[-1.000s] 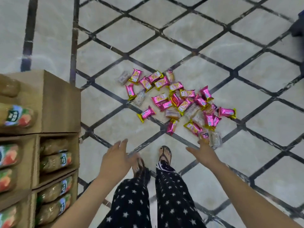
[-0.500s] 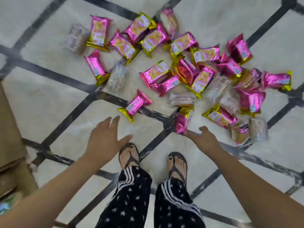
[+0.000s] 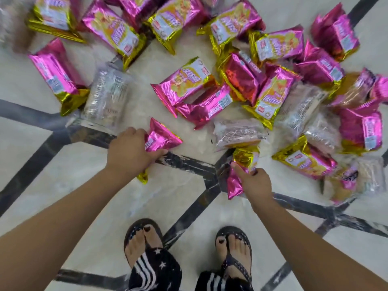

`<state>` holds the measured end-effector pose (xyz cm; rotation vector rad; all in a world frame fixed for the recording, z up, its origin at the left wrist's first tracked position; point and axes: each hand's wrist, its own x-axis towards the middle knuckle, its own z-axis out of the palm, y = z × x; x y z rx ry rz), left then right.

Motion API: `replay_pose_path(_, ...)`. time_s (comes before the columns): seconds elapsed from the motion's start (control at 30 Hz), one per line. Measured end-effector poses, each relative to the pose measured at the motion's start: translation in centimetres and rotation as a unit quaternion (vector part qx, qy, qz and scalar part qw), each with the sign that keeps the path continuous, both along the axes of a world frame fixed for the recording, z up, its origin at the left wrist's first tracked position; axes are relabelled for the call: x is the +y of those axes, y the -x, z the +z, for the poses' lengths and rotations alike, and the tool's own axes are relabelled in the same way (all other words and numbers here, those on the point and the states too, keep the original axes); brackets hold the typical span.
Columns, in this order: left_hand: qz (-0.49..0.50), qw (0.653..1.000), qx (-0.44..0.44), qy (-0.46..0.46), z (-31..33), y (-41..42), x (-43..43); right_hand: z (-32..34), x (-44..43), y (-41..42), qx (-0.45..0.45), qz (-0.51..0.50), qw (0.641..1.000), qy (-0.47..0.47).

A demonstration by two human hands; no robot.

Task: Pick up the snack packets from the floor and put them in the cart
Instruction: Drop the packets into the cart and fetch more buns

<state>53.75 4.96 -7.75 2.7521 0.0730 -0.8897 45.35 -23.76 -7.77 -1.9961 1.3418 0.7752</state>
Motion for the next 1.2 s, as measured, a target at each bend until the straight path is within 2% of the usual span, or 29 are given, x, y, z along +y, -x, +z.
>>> replay_pose_path(0.17,0.099,0.993,0.031,0.053,2.1,0.5,0.6,3.4,1.2,0.3,0.041,0.024,0.999,-0.025)
replay_pose_path(0.3,0.109,0.988,0.050,0.095,8.3,0.8,2.5,9.5,3.2,0.5,0.063,0.069,0.994,-0.055)
replay_pose_path(0.57,0.154,0.981,0.069,0.096,29.8,1.3,6.4,29.4,8.7,-5.5,0.017,0.075,0.988,-0.133)
replay_pose_path(0.8,0.207,0.970,0.017,0.127,49.5,2.1,8.2,49.5,12.1,-9.8,-0.067,0.172,0.961,-0.205)
replay_pose_path(1.0,0.304,0.931,-0.055,0.195,62.9,5.8,7.4,64.2,13.1,-8.2,-0.100,0.142,0.954,-0.243)
replay_pose_path(1.2,0.382,0.884,-0.124,0.240,73.9,13.2,3.6,71.7,11.9,-2.5,-0.120,0.145,0.938,-0.292)
